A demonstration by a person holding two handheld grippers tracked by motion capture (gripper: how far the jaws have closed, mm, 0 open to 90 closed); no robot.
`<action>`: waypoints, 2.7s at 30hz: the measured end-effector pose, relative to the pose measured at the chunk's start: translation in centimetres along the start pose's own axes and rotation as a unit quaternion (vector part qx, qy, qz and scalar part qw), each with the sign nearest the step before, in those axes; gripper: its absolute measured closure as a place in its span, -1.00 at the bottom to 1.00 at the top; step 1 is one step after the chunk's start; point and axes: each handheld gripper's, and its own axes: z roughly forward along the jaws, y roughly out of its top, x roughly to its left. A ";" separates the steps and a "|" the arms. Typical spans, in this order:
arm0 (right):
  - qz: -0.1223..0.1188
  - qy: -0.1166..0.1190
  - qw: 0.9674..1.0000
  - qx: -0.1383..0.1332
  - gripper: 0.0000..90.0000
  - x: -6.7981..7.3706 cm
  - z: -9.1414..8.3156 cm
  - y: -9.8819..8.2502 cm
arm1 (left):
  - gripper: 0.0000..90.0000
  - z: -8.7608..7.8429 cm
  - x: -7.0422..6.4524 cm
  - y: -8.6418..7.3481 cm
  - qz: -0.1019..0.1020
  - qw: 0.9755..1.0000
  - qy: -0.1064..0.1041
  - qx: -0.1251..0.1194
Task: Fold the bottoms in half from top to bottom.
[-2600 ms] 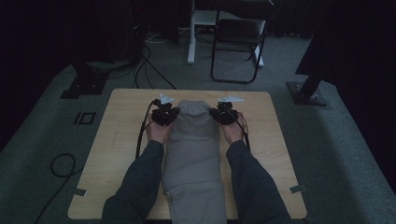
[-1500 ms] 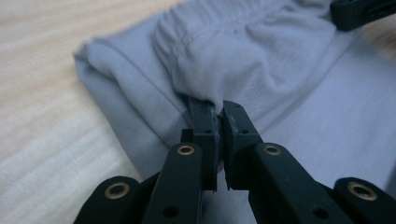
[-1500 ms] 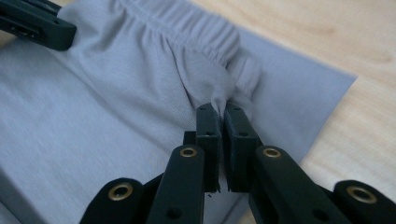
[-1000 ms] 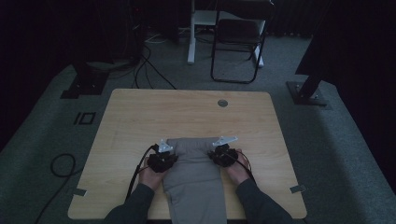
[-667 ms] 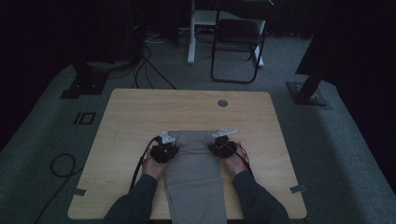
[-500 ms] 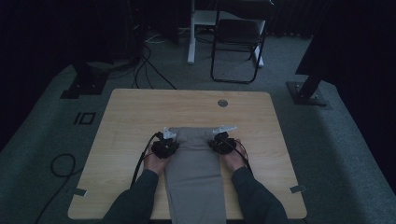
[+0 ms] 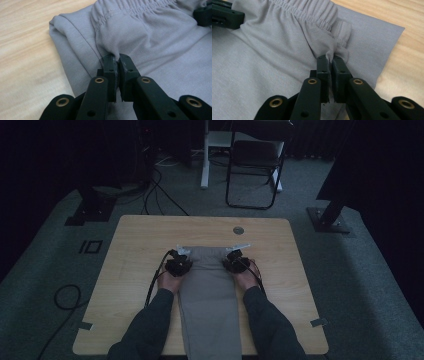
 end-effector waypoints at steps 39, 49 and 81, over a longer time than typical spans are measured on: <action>-0.012 -0.009 0.994 -0.110 0.92 -0.5 -7.4 6.0 | 0.91 -9.5 -0.4 7.4 0.005 0.993 -0.006 -0.120; -0.027 0.002 0.984 -0.178 0.92 0.2 -12.9 6.3 | 0.90 -14.3 -2.4 7.7 0.034 0.985 -0.029 -0.167; -0.093 0.055 0.994 0.025 0.91 5.5 -6.7 -7.1 | 0.89 -7.8 -5.8 -7.8 0.028 0.996 -0.085 0.027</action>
